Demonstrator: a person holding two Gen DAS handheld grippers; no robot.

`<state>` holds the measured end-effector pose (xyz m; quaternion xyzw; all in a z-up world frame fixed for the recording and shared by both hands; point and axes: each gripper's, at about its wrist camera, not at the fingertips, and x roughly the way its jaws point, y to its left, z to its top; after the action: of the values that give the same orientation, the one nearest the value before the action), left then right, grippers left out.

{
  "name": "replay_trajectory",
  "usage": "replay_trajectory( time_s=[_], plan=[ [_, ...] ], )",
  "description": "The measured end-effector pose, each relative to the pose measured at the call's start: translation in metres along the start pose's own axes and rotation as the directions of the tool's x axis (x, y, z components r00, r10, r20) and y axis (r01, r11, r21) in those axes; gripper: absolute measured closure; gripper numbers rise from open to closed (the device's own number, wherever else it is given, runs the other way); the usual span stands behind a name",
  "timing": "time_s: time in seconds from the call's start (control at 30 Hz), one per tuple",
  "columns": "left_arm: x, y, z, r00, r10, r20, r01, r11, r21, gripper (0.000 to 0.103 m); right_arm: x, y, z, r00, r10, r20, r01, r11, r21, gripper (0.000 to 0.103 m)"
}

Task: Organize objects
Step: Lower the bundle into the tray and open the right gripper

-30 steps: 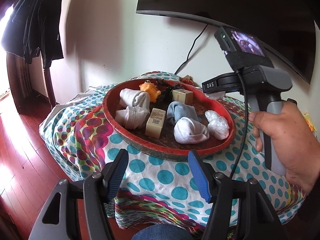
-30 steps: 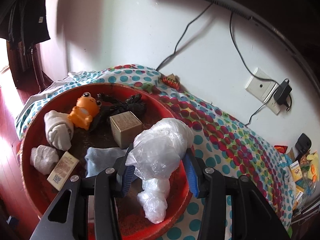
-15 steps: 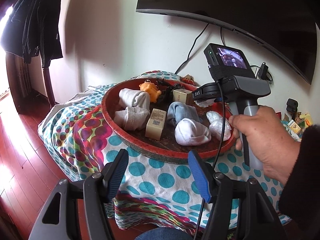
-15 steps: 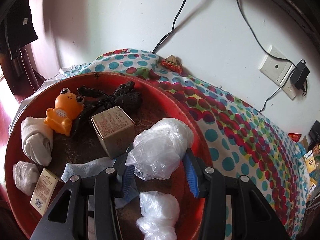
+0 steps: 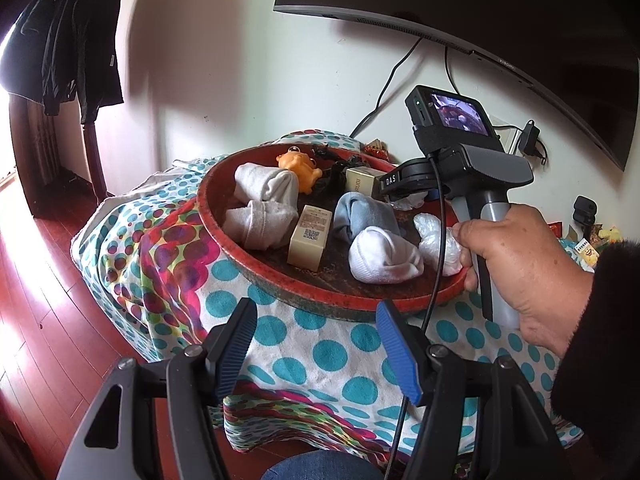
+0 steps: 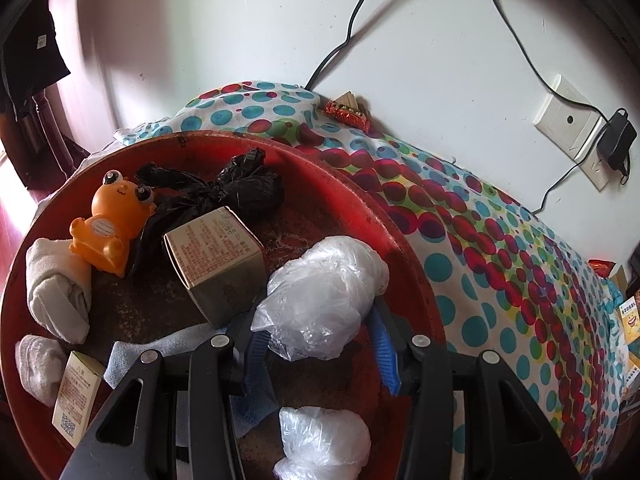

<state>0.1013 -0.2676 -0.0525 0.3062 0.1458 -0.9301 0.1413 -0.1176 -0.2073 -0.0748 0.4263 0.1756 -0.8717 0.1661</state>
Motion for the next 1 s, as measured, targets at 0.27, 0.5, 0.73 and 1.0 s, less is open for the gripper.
replay_trajectory(
  time_s=[0.27,0.5,0.73,1.0],
  plan=[
    [0.000,-0.001,-0.001,1.000,-0.002,0.000,0.002,1.000,0.003,0.039,-0.004,-0.001,0.000,1.000,0.005,0.008,-0.005,1.000,0.009,0.026],
    [-0.002,-0.003,0.000,1.000,0.002,0.013,-0.003,1.000,0.014,0.039,-0.014,0.002,-0.005,1.000,-0.006,0.022,0.006,1.000,0.012,0.019],
    [-0.009,-0.007,0.001,0.999,0.006,0.046,-0.008,0.999,0.038,0.039,-0.046,0.010,-0.015,0.994,-0.040,0.105,0.040,0.999,-0.001,0.009],
    [-0.024,-0.008,0.007,0.994,0.023,0.105,-0.027,0.999,0.042,0.024,-0.092,0.022,-0.045,0.984,-0.056,0.170,0.060,0.998,-0.016,0.003]
  ],
)
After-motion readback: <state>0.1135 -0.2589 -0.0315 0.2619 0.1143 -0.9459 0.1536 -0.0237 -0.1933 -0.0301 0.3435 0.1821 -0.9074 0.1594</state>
